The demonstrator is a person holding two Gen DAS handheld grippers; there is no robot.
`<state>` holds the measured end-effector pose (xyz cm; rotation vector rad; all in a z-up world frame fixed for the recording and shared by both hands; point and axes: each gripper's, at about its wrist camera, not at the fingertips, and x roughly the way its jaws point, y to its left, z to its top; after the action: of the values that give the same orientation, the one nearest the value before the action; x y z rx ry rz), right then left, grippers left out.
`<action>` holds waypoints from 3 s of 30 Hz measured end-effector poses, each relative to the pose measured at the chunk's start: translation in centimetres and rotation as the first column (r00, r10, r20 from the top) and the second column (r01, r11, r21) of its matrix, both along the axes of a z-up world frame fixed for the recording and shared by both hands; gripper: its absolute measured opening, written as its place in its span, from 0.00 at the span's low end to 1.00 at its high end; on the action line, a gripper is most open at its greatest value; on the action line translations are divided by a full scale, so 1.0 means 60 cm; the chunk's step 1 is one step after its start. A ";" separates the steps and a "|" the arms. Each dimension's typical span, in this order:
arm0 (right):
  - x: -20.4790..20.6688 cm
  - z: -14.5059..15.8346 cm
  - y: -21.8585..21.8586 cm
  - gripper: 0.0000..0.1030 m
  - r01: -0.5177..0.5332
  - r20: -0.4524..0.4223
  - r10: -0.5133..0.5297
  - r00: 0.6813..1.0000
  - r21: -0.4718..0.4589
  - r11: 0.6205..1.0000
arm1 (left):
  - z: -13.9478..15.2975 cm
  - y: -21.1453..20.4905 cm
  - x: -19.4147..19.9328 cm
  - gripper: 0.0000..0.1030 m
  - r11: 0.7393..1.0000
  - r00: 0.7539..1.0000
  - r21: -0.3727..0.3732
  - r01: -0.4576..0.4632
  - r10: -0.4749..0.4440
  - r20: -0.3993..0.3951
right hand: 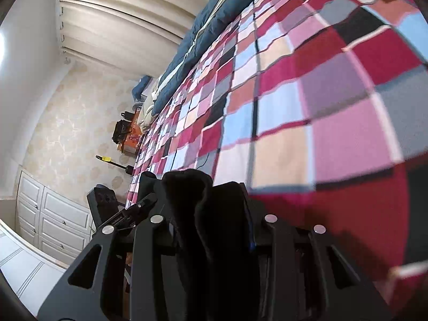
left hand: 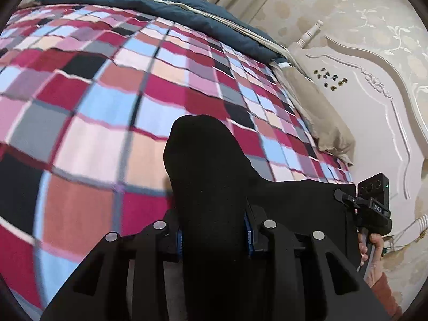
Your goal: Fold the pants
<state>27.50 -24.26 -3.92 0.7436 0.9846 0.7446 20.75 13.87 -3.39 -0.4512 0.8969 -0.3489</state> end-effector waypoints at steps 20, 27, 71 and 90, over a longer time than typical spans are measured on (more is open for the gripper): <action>0.063 -0.054 0.027 0.33 0.017 -0.095 -0.011 0.995 0.061 0.998 | -0.037 0.056 0.066 0.35 0.999 0.999 -0.021 -0.028 0.027 -0.029; 0.062 -0.057 0.025 0.33 0.021 -0.098 -0.014 0.995 0.066 0.998 | -0.042 0.059 0.069 0.36 0.999 0.999 -0.034 -0.029 0.028 -0.023; -0.173 -0.018 -0.042 0.83 0.118 -0.123 -0.112 0.986 0.044 0.992 | -0.054 0.095 -0.189 0.85 0.840 0.983 -0.528 -0.125 0.031 -0.183; -0.170 -0.022 0.025 0.41 0.062 -0.126 -0.066 0.990 -0.039 0.997 | -0.058 0.058 -0.184 0.53 0.910 0.973 -0.387 -0.149 0.065 -0.222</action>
<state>17.32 -22.79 -5.22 0.7962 1.0815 0.6288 9.71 17.35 -6.86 -0.9282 0.9975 -0.3917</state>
